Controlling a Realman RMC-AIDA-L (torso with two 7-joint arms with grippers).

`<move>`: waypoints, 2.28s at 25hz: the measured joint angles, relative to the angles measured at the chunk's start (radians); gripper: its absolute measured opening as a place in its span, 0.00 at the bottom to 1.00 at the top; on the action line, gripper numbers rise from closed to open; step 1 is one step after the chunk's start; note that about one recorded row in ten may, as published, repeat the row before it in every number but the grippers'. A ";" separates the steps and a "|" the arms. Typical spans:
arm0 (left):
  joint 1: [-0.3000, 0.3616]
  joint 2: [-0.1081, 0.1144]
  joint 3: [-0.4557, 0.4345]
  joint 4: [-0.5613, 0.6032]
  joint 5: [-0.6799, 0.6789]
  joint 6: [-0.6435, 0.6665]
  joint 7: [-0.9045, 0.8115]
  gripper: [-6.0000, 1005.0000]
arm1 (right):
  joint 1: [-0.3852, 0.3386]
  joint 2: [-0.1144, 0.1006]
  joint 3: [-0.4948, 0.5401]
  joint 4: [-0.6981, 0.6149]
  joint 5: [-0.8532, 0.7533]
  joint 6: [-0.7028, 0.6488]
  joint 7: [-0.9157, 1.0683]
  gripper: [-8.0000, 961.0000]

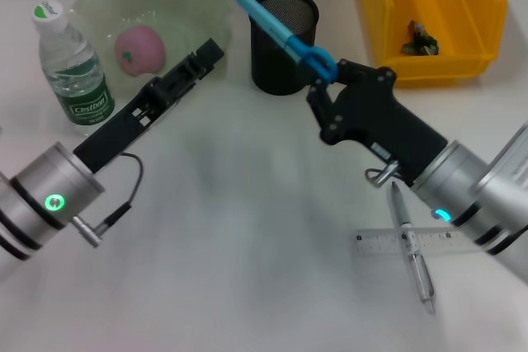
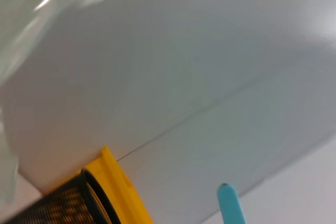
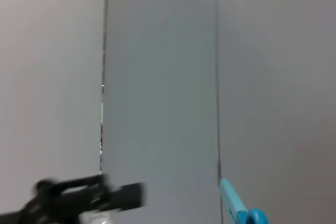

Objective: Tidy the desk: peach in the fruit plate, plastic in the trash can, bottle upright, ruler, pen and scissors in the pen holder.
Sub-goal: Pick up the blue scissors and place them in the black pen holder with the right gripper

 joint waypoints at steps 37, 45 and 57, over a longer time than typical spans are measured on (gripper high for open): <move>0.110 -0.002 0.230 0.128 0.000 -0.060 0.814 0.75 | 0.390 -0.160 -0.628 -1.212 -0.583 -0.195 2.068 0.10; 0.106 -0.002 0.221 0.094 -0.006 -0.081 0.864 0.75 | 0.501 -0.130 -0.813 -1.154 -0.717 -0.048 2.159 0.10; 0.114 -0.002 0.221 0.084 -0.007 -0.094 0.865 0.75 | 0.620 -0.080 -0.851 -1.000 -0.860 0.101 2.194 0.10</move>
